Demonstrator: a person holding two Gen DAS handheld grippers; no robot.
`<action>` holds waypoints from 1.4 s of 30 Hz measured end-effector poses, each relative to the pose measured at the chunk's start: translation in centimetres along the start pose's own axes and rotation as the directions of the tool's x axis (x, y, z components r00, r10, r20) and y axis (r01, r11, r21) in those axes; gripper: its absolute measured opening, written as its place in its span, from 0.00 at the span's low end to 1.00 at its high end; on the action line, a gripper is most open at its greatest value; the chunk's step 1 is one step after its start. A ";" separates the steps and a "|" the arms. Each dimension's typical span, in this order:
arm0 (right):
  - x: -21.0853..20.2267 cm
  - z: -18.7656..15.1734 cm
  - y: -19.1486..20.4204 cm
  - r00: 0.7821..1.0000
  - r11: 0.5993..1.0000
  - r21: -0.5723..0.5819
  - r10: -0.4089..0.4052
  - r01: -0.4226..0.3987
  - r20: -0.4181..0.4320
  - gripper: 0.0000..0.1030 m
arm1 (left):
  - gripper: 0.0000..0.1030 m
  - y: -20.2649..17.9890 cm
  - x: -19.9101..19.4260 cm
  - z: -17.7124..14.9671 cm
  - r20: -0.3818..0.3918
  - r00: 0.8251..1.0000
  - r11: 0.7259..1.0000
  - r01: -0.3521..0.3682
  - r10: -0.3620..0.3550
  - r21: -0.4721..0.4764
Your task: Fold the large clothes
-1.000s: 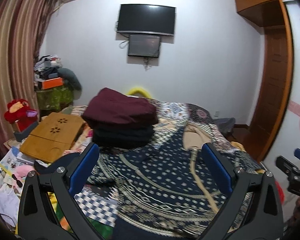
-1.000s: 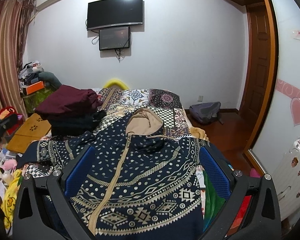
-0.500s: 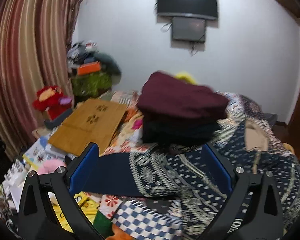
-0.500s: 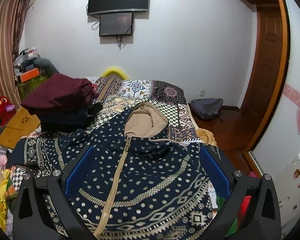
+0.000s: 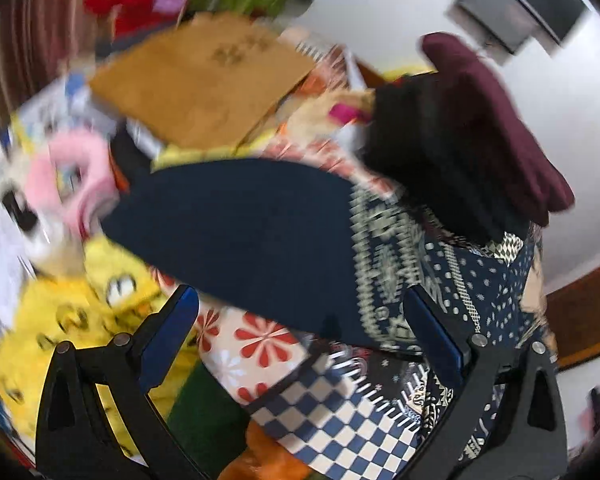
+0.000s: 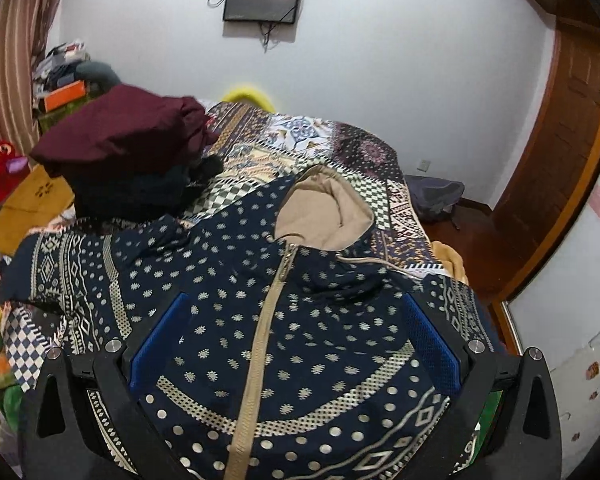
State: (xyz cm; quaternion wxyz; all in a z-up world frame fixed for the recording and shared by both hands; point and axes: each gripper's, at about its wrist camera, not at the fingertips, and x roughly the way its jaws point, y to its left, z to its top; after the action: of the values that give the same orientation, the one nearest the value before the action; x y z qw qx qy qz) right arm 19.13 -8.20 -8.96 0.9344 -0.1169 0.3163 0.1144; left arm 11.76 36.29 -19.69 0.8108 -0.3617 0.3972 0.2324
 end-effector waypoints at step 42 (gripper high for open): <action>-0.7 -1.3 -4.4 1.000 0.995 0.098 -0.004 0.004 -0.002 1.00 | 0.05 -18.2 -8.4 3.0 0.311 0.922 0.916 0.097 -0.230 0.389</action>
State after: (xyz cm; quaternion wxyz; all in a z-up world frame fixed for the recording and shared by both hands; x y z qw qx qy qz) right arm 19.10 -12.85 -8.86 0.9390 -0.0718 0.3221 0.0969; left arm 20.47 26.36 -4.29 0.9383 -0.1894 0.2506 0.1450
